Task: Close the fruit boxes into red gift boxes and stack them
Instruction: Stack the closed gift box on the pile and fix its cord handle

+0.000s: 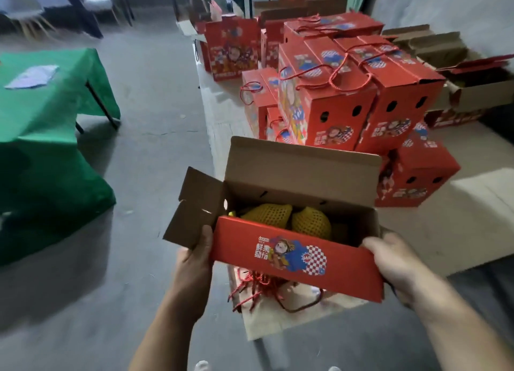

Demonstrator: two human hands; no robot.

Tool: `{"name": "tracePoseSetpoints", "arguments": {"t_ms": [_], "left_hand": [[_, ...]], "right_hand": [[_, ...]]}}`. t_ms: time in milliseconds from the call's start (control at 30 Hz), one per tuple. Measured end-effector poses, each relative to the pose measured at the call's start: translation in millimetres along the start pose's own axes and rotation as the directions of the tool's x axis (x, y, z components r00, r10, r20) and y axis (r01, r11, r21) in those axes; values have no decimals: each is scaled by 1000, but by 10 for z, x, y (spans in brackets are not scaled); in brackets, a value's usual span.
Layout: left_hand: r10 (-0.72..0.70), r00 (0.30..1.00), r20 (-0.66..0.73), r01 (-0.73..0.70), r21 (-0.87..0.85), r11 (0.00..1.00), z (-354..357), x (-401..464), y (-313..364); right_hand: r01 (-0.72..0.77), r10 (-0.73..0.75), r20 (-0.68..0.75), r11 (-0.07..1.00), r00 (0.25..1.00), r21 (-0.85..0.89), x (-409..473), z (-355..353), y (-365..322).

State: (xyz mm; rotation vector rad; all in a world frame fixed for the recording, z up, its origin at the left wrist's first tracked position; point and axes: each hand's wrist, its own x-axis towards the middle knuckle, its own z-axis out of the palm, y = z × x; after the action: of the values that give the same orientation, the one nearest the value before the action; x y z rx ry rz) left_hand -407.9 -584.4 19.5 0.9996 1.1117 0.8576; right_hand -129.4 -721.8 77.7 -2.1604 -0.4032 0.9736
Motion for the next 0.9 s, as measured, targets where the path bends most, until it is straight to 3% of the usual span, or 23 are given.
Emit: {"name": "tracePoseSetpoints", "arguments": {"t_ms": [167,367,767,900], "left_hand": [[3,997,83,-7,51,999,-892,415,372],[-6,991,134,-5,83,997,-1334,887,631],[-50,969,242,11,159,987,-1058,2719,987],[-61,977,204,29,156,987,-771,3360,1204]], "right_hand": [[-21,22,-14,998,1000,52,-318,854,-261],[-101,111,-63,985,992,142,-399,1499,-457],[-202,265,-142,914,954,350,766,2094,-1068],[-205,306,-152,861,940,465,1100,2263,-1437]]}}
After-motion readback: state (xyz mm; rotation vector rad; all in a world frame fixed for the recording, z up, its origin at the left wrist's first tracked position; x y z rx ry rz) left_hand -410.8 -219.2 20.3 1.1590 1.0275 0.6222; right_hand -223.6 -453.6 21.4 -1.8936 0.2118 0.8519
